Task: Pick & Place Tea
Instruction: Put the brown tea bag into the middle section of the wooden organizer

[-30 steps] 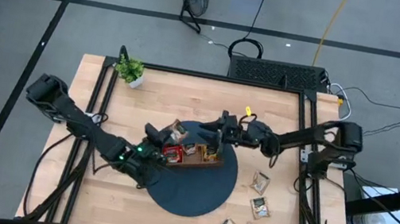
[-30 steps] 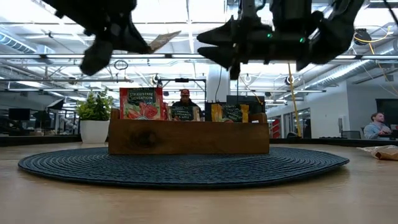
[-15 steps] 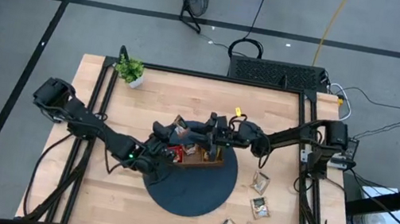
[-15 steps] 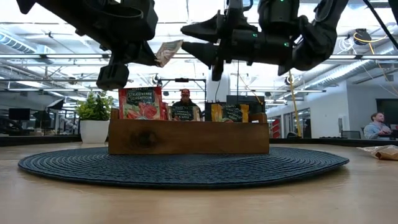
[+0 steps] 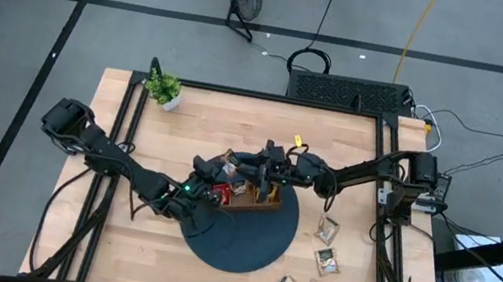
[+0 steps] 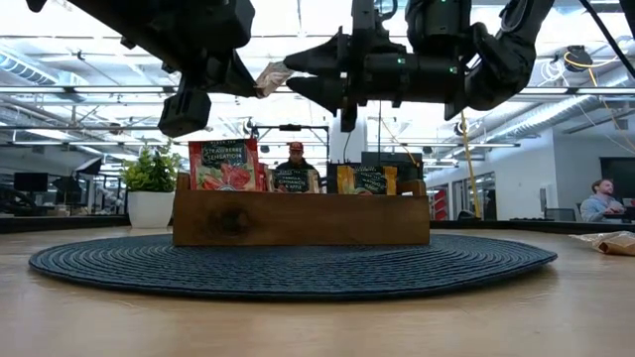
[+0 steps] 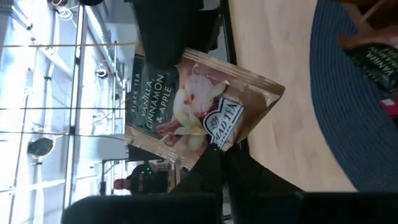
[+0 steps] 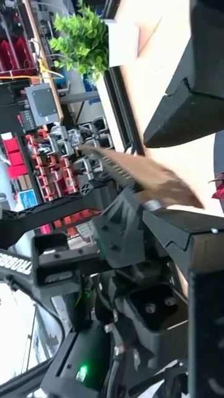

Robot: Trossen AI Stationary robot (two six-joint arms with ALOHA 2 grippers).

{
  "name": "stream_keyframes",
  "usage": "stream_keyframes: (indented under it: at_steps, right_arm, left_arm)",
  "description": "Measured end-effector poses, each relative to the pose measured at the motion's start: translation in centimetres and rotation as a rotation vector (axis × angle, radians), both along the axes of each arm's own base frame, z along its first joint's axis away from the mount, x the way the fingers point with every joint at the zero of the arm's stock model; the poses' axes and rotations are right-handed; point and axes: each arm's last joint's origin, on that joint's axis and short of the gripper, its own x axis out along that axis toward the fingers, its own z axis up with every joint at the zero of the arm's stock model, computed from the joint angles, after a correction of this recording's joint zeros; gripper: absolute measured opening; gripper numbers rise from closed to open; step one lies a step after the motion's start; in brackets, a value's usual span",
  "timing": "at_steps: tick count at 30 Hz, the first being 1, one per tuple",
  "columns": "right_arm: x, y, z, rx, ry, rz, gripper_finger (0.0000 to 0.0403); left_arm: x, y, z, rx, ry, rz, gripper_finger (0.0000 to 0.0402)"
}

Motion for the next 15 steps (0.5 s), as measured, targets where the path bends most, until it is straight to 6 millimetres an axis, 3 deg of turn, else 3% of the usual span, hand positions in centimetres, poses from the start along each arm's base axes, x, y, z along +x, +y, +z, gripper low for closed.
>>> stream_keyframes:
  at_steps: [6, 11, 15]
  right_arm:
    - [0.04, 0.0, 0.09, -0.004, -0.005, 0.0, 0.0136]
    - [0.03, 0.0, 0.1, -0.06, -0.007, -0.005, 0.003]
    - [0.04, -0.01, 0.04, -0.112, 0.001, -0.026, 0.0004]
  left_arm:
    - [0.05, -0.03, 0.03, -0.018, -0.017, -0.003, 0.0006]
    - [0.16, -0.11, -0.03, -0.06, -0.015, -0.039, 0.0006]
    - [0.27, -0.19, -0.11, -0.14, -0.045, -0.069, 0.0025]
